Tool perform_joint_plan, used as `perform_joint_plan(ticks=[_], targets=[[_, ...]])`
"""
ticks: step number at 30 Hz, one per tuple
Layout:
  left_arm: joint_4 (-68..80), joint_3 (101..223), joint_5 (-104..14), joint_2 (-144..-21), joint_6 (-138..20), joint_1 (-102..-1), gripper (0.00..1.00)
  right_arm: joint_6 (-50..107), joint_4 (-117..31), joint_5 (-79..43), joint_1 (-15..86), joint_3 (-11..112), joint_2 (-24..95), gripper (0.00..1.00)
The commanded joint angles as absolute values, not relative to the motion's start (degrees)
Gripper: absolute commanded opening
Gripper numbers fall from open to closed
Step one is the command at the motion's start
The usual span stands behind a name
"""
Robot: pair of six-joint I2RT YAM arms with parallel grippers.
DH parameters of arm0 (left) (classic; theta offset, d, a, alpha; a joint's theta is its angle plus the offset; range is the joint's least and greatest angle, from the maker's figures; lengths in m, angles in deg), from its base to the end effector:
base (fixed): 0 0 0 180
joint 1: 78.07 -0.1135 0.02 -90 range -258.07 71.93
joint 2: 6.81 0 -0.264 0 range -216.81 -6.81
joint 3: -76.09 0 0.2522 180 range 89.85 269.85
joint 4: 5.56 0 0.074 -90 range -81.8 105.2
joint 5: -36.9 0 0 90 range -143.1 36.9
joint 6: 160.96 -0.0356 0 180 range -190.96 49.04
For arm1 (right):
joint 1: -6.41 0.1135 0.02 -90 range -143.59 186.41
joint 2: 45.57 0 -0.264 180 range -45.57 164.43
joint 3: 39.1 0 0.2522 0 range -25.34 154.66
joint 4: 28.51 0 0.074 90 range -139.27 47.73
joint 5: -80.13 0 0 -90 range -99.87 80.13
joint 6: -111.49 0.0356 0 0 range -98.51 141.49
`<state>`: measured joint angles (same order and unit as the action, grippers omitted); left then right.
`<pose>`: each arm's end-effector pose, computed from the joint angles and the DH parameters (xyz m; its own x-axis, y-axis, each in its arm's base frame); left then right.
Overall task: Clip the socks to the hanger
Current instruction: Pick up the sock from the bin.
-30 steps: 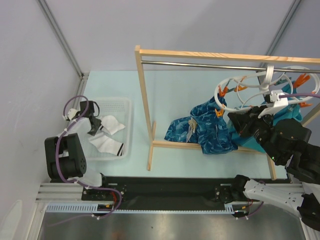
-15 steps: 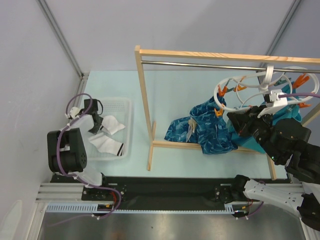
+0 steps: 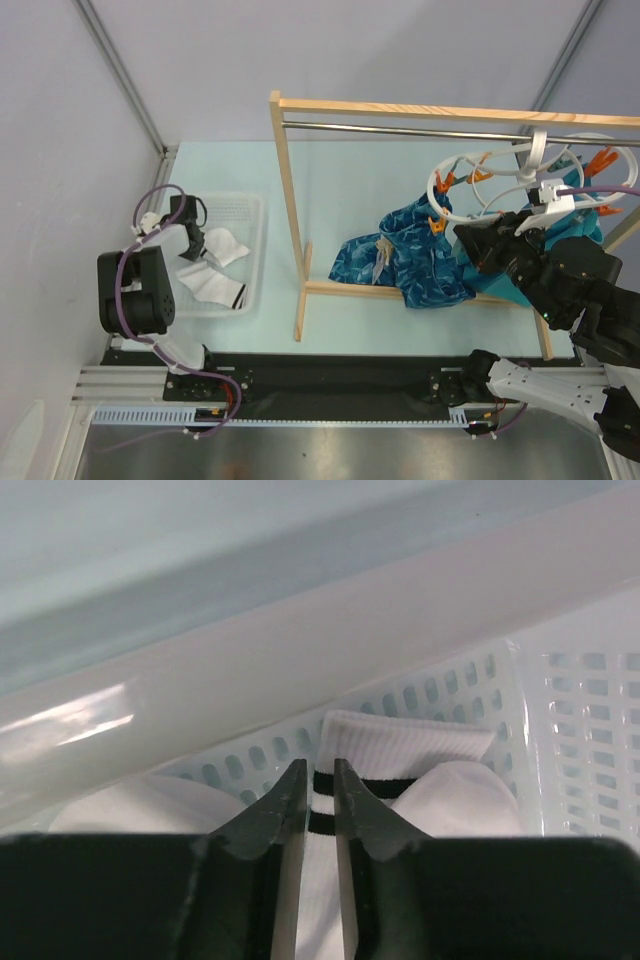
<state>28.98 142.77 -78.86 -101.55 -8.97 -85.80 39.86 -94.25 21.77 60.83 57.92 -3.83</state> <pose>0.3083 0.0575 0.1638 -0.1312 -0.8202 -0.5568 -0.9267 0.3011 -0.2251 0.0555 0.0454 0.4776 -0.2239 0.1482 -0.9633 -0.3390 0.9148 0.2195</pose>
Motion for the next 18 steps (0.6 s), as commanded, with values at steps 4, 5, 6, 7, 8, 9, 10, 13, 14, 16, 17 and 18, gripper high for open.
perform_joint_plan(ticks=[4, 5, 6, 7, 8, 9, 10, 13, 14, 16, 17, 18], targets=[[22.80, 140.21, -77.71, -99.37, -10.14, -85.90, 0.01, 40.03, -93.86, 20.63, 60.91, 58.06, -3.12, 0.00], [22.53, 139.95, -77.71, -99.02, -10.32, -85.81, 0.00, 40.03, -94.03, 20.54, 60.91, 57.98, -3.12, 0.00], [22.01, 139.42, -77.80, -98.66, -11.27, -85.89, 0.00, 40.12, -94.04, 20.45, 60.91, 58.06, -3.12, 0.00], [21.22, 139.16, -77.80, -97.44, -11.63, -85.90, 0.00, 40.12, -94.04, 20.28, 60.91, 58.07, -2.95, 0.00], [20.69, 138.89, -77.89, -96.65, -12.07, -85.72, 0.00, 40.21, -94.04, 20.19, 60.91, 58.07, -2.94, 0.00], [20.07, 138.19, -77.71, -95.68, -13.12, -85.55, 0.00, 40.21, -93.95, 20.19, 60.91, 58.07, -2.77, 0.00], [18.85, 137.75, -77.80, -93.76, -13.74, -85.46, 0.00, 40.21, -93.86, 20.10, 60.91, 58.15, -2.77, 0.00], [16.39, 136.61, -78.41, -89.63, -16.37, -84.14, 0.00, 40.21, -93.77, 19.93, 60.91, 58.15, -2.68, 0.00], [16.20, 136.60, -78.94, -88.74, -16.99, -83.01, 0.00, 40.29, -93.68, 19.93, 60.91, 58.07, -2.59, 0.00], [15.59, 136.52, -80.52, -87.33, -18.31, -81.68, 0.00, 40.30, -93.68, 19.93, 60.91, 58.07, -2.59, 0.00], [15.50, 136.43, -80.61, -86.63, -18.66, -80.81, 0.00, 40.38, -93.60, 19.75, 60.91, 58.15, -2.51, 0.00], [15.50, 136.78, -80.70, -86.79, -18.84, -80.71, 0.00, 40.38, -93.60, 19.75, 60.91, 58.07, -2.50, 0.00]])
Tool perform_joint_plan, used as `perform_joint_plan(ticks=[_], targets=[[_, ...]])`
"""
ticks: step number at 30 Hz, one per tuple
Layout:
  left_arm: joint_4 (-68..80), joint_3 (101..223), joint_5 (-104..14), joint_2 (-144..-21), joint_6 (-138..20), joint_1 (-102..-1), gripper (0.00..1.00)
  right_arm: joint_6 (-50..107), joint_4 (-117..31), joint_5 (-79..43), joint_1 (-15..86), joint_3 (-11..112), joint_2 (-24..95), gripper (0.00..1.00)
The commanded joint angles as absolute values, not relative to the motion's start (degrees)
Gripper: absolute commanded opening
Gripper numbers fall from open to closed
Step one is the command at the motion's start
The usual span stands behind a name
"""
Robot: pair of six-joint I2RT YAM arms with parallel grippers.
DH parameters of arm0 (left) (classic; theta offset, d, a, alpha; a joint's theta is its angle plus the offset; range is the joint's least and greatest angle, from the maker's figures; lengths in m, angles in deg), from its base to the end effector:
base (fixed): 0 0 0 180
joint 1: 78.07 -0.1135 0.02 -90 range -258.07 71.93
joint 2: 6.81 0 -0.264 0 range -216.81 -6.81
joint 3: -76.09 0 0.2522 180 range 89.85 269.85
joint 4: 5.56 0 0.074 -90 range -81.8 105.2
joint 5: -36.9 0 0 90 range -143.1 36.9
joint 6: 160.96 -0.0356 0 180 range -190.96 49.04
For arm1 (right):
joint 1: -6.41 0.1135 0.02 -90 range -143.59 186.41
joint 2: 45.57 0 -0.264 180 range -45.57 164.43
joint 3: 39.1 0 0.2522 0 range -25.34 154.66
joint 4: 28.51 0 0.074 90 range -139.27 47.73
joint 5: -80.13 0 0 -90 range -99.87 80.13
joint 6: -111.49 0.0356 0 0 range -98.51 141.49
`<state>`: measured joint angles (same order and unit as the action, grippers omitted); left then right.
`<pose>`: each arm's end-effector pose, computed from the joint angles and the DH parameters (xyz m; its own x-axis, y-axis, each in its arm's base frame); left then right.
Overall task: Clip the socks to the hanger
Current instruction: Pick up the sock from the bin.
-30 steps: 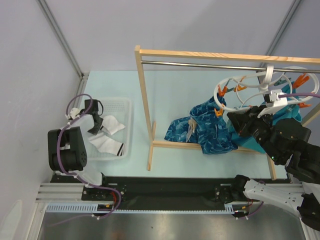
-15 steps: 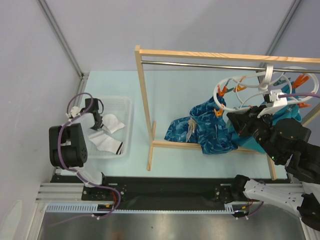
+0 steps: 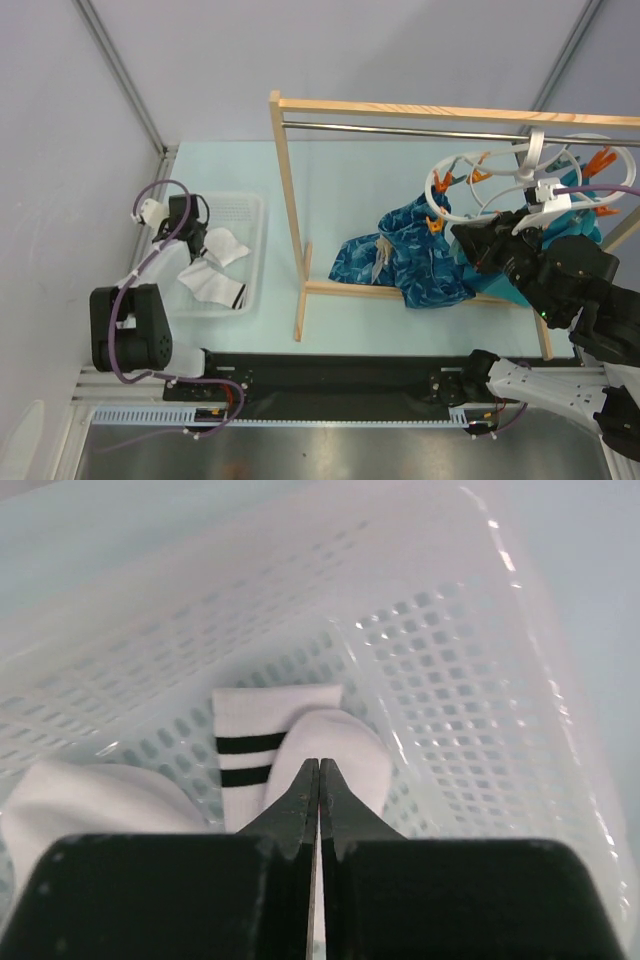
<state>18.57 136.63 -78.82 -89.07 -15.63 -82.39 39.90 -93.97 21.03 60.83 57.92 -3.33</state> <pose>0.2906 0.0374 0.2057 -0.1033 -0.7509 -0.6523 -0.7985 0.4536 -0.3957 0.0572 0.0485 0.4776 -0.2300 0.1443 -0.9624 -0.3495 0.9107 0.2200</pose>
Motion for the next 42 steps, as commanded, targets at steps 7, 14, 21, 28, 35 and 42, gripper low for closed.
perform_joint_plan(ticks=[7, 14, 21, 28, 35, 42], targets=[[21.83, 139.95, -84.57, -92.15, -13.57, -80.88, 0.52, 40.38, -93.77, 19.49, 60.91, 58.15, -3.03, 0.00], [25.23, 141.26, -84.21, -97.24, -7.15, -81.32, 0.66, 40.12, -94.21, 19.84, 60.91, 58.68, -3.38, 0.00], [29.30, 143.29, -85.97, -99.19, 0.83, -81.41, 0.61, 39.85, -94.39, 19.58, 60.91, 58.94, -3.12, 0.00], [31.58, 145.39, -84.05, -103.14, 3.57, -82.20, 0.59, 39.85, -94.74, 19.57, 60.91, 59.47, -2.86, 0.00], [43.00, 154.70, -81.85, -111.13, 7.17, -83.43, 0.53, 39.77, -94.21, 19.14, 60.91, 59.47, -2.94, 0.00], [37.48, 151.03, -78.68, -109.82, 7.00, -84.58, 0.27, 39.68, -94.56, 19.22, 60.91, 59.65, -3.12, 0.00]])
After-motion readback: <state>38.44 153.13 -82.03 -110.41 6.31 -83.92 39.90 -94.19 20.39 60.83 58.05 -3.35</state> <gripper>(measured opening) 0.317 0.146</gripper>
